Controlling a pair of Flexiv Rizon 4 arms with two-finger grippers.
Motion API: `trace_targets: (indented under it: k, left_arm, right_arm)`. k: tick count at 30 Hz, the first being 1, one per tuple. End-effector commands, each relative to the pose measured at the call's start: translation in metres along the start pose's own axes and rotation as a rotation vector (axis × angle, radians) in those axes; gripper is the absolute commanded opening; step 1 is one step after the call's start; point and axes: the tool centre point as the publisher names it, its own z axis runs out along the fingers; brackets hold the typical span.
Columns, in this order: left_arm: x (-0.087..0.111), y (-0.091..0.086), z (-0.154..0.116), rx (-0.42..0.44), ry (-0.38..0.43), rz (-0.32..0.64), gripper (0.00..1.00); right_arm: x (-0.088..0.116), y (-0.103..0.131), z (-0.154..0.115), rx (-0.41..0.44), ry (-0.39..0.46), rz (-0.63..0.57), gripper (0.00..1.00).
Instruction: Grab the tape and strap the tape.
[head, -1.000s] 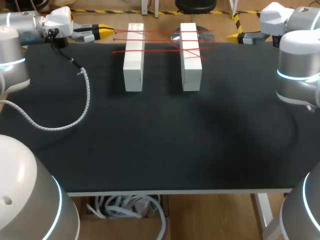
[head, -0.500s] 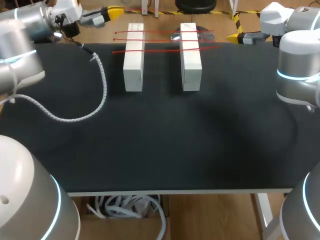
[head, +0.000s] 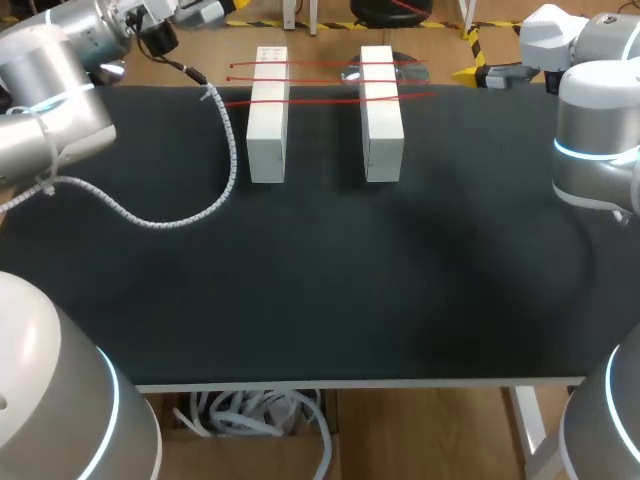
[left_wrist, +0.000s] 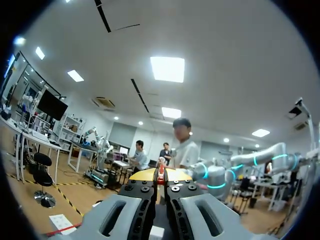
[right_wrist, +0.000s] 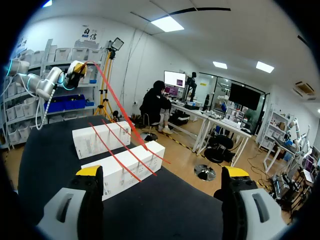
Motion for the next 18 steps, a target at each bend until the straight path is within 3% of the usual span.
trace_targets:
  k: [1, 10, 18]
  left_arm:
    - [0.005, 0.000, 0.005, 0.022, -0.026, 0.016, 0.00]
    - [0.007, -0.017, 0.015, 0.095, -0.028, -0.048, 0.00]
    - [0.001, -0.028, 0.022, 0.129, 0.003, -0.001, 0.00]
  right_arm:
    - [0.000, 0.000, 0.000, 0.000, 0.000, 0.000, 1.00]
    - [0.000, 0.000, 0.000, 0.000, 0.000, 0.000, 1.00]
    - [0.000, 0.000, 0.000, 0.000, 0.000, 0.000, 1.00]
